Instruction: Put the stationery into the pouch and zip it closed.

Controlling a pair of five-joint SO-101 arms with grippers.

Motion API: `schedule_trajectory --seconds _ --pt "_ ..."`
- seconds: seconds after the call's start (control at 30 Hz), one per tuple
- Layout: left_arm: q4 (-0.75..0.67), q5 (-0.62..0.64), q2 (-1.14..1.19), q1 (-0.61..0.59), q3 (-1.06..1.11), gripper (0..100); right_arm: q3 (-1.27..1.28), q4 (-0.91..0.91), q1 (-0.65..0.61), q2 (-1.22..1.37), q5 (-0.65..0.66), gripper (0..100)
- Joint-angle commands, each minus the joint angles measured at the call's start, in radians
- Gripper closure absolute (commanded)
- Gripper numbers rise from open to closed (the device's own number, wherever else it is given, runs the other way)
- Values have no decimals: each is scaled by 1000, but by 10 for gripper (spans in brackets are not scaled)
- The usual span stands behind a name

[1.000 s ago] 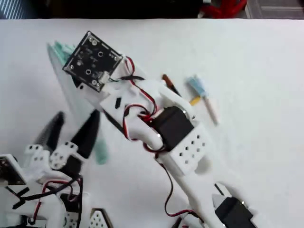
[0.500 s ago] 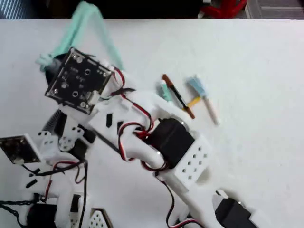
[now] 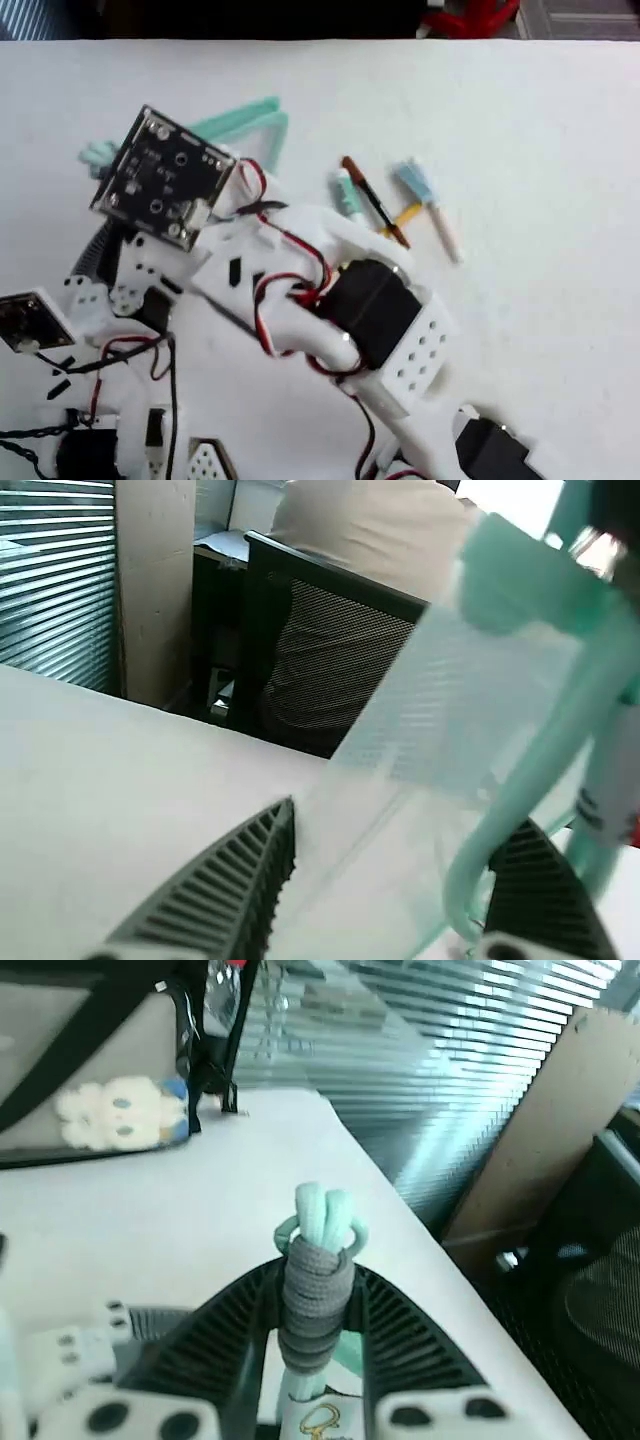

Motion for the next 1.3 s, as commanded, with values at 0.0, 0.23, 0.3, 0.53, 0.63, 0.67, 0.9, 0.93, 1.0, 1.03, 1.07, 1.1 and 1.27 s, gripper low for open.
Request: schedule_trajectory --seconds 0.0,0.23,0.3,0.53,0.63,0.67,0.9,0.93,1.0,1.03,1.07,1.1,1.27 --pt "-15 -100 1 -36 12 688 -46 33 25 -61 -8 981" --pt "-20 -261 1 -35 75 688 -9 64 35 -58 9 981" --pt "-12 -279 1 -35 72 688 -6 61 61 -58 60 981" --pt "58 -442 -1 -25 40 687 -5 61 150 -18 120 981" --pt "146 -459 -1 22 -58 687 -5 61 162 51 115 981" --pt "169 -466 -1 39 -92 687 -5 61 162 70 114 981" --pt "144 -465 2 81 -121 687 -5 79 111 81 110 981" --pt "130 -465 2 81 -112 687 -5 85 108 74 110 981" --pt "120 -468 2 76 -86 687 -5 105 102 61 114 981" --pt "118 -470 2 74 -71 687 -5 116 102 50 118 981" --pt "117 -471 2 73 -55 687 -5 127 102 38 120 981" --pt "117 -473 2 65 -46 687 -5 136 104 27 121 981" --pt "144 -471 1 -58 -95 687 -5 145 139 7 180 981"
